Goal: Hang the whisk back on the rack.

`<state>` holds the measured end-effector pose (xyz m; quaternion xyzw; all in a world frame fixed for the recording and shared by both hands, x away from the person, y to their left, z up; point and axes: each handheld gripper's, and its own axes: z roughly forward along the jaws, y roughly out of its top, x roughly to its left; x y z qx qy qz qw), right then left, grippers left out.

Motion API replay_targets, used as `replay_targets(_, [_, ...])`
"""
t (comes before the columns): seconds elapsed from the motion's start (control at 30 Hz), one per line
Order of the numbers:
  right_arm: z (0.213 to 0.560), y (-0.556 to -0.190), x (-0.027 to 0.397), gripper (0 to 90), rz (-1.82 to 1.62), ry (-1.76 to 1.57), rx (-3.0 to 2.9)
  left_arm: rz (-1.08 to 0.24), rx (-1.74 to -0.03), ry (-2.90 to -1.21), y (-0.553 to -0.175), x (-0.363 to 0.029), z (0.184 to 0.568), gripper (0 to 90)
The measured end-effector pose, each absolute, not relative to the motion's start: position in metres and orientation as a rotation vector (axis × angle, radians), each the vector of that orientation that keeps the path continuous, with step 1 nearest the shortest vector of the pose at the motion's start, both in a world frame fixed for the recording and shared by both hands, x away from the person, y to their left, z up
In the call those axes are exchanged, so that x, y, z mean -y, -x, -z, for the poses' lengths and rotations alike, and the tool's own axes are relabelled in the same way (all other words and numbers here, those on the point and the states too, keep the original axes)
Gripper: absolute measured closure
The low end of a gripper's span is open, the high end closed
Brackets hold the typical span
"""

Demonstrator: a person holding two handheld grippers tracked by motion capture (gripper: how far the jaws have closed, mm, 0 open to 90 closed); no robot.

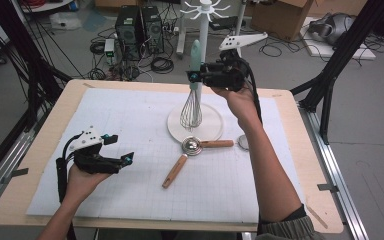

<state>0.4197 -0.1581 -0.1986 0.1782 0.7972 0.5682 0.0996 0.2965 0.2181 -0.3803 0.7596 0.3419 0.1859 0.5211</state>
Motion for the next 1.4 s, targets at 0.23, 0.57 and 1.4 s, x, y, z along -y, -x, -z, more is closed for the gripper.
replay_targets(0.23, [0.181, -0.427, 0.150, 67.7, -1.662, -0.533, -2.346, -0.455, -0.835, -1.806, -0.298, -0.224, 0.380, 12.9])
replay_targets(0.57, [0.164, -0.434, 0.139, 67.6, -1.646, -0.545, -2.337, -0.446, -0.844, -1.798, -0.299, -0.228, 0.381, 12.9])
replay_targets(1.4, [0.162, -0.450, 0.145, 67.3, -1.642, -0.649, -2.297, -0.446, -0.849, -1.789, -0.300, -0.230, 0.383, 12.1])
